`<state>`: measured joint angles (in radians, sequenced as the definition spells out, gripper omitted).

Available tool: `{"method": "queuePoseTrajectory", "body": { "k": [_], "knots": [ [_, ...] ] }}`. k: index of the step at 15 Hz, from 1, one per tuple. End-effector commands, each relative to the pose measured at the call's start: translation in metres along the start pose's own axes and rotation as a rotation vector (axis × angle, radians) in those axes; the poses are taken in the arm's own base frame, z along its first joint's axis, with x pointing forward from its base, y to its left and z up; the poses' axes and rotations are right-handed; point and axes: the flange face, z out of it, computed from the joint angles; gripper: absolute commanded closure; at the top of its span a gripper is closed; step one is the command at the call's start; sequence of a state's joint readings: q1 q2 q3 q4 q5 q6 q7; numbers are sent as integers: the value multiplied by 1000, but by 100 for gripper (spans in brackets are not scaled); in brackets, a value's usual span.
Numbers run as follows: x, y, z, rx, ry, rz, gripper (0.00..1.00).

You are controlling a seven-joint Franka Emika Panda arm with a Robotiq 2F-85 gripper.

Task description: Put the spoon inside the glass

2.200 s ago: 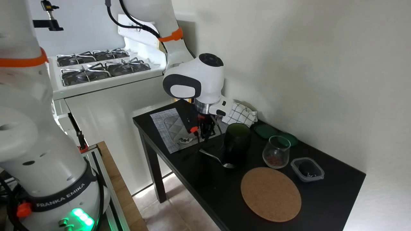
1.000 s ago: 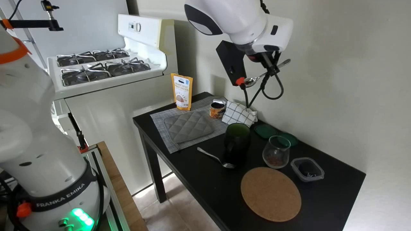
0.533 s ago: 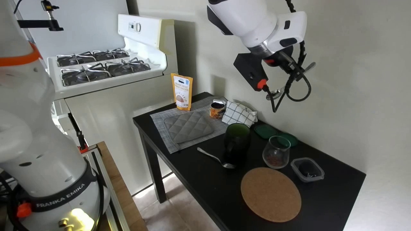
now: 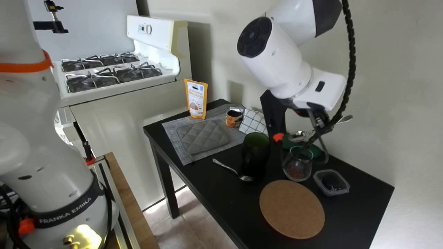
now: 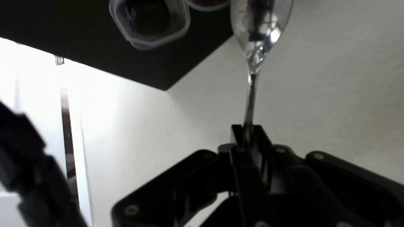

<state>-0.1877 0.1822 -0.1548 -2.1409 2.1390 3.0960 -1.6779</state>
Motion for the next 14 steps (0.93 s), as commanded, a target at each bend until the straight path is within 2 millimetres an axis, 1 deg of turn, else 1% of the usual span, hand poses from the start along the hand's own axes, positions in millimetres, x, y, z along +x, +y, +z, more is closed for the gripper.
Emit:
{"method": "queuePoseTrajectory", "body": {
  "k": [1,2,3,4,6,8,9,10,11,14],
  "knots": [
    [-11,5,4,0,-22,12,90],
    [-18,6,6,0,-35,17,98],
    [1,2,-2,-4,28,10,98],
    [4,0,-4,10,43,10,98],
    [31,-3,-12,25,137,-8,98],
    [48,-2,-16,30,212,-38,98],
    [53,0,-15,28,242,-67,98],
    [53,2,-14,27,266,-89,98],
    [60,14,-14,35,268,-126,98],
    [59,25,-12,37,287,-204,98]
  ]
}}
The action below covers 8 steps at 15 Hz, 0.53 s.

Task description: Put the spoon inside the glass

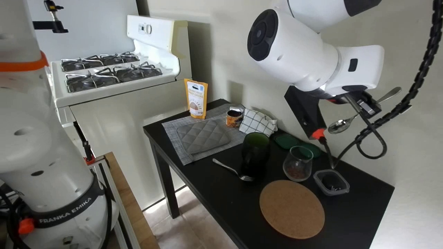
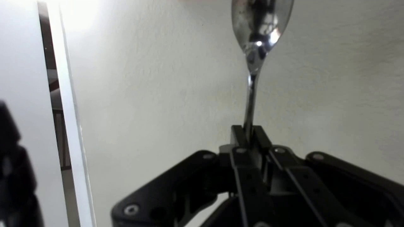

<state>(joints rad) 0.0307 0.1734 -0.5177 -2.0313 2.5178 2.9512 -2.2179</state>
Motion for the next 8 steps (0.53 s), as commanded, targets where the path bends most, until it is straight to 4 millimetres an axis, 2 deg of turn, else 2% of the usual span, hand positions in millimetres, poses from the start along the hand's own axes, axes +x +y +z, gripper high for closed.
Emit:
{"method": "queuePoseTrajectory", "body": {
  "k": [1,8],
  "knots": [
    [-11,8,2,25,18,-77,98],
    [-54,-2,1,97,-10,-160,98]
  ]
}}
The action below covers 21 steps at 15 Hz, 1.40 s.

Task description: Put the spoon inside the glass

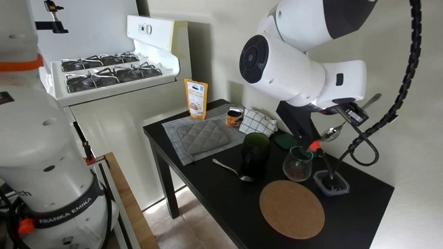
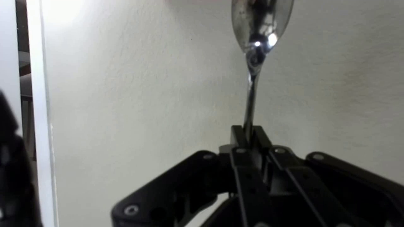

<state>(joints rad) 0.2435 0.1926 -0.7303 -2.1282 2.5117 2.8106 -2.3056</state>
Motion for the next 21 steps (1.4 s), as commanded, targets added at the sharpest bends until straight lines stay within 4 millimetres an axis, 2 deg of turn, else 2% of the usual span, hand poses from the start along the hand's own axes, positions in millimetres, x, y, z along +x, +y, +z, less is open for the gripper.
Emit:
{"method": "queuePoseTrajectory", "body": {
  "k": [1,5,9,12,16,21],
  "knots": [
    [-26,-5,-2,36,-16,-53,98],
    [-54,-16,2,63,-53,-82,98],
    [-92,-43,6,100,-129,-106,98],
    [-104,-60,15,130,-141,-127,98],
    [-97,-67,23,122,-133,-94,98],
    [-62,-54,32,47,-79,-55,98]
  ]
}}
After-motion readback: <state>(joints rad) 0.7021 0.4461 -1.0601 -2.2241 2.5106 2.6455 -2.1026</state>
